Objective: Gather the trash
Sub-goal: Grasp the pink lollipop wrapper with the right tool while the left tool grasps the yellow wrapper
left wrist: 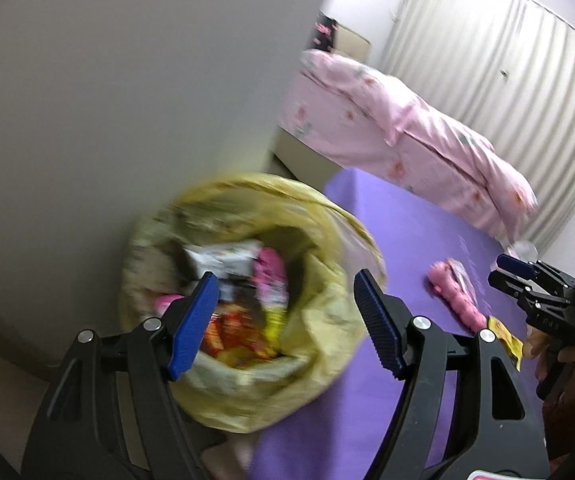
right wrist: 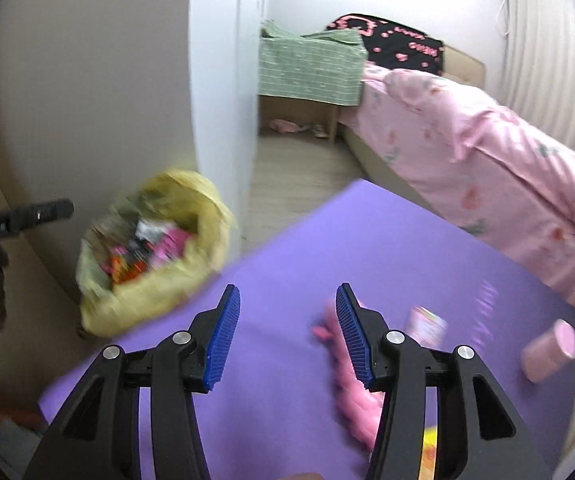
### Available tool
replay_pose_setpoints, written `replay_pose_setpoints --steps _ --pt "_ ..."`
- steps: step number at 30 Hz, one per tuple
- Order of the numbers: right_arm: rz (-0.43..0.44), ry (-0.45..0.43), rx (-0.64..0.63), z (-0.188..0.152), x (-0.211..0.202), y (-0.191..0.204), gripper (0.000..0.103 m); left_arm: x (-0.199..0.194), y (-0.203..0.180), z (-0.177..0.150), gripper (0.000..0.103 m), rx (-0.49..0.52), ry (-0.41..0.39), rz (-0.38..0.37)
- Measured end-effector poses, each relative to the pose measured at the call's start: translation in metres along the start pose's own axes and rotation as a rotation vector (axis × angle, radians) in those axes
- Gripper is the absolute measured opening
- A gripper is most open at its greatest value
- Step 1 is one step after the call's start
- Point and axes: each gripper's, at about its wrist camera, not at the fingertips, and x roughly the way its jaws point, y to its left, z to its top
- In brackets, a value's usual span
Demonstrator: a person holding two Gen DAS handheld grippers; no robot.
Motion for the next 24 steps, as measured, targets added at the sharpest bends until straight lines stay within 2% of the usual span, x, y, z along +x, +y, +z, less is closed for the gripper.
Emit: replay_pose_setpoints --steps 4,7,12,15,18,19,20,21,24 --pt "-0.062 0.028 0.051 -0.025 -0.005 -0.03 0.047 0.021 -0.033 -0.01 0.067 0.06 0.061 -0.048" --pt "-0.107 0.041 0.171 -0.039 -0.001 -0.064 0.047 0.032 -0.055 -0.017 0.067 0.104 0.093 -0.09" --pt "-0.08 0.111 0.36 -0.055 0.033 -0.111 0.047 0.043 -0.079 -0.025 0.067 0.161 0.123 -0.125" --pt "-0.071 0.184 0.405 -0.059 0.061 -0.12 0.047 0.048 -0.085 -0.027 0.067 0.174 0.134 -0.13" --pt "-0.074 0.224 0.393 -0.059 0.078 -0.117 0.047 0.049 -0.087 -0.027 0.067 0.177 0.137 -0.127" --pt "-0.085 0.219 0.367 -0.058 0.079 -0.114 0.041 0.048 -0.088 -0.026 0.067 0.179 0.135 -0.125" --pt "-0.099 0.234 0.343 -0.056 0.082 -0.111 0.025 0.047 -0.09 -0.026 0.067 0.182 0.133 -0.124" --pt "-0.118 0.234 0.306 -0.054 0.082 -0.108 0.021 0.046 -0.091 -0.025 0.067 0.185 0.13 -0.125" --pt "-0.081 0.221 0.271 -0.052 0.073 -0.104 0.017 0.042 -0.095 -0.023 0.067 0.198 0.124 -0.127"
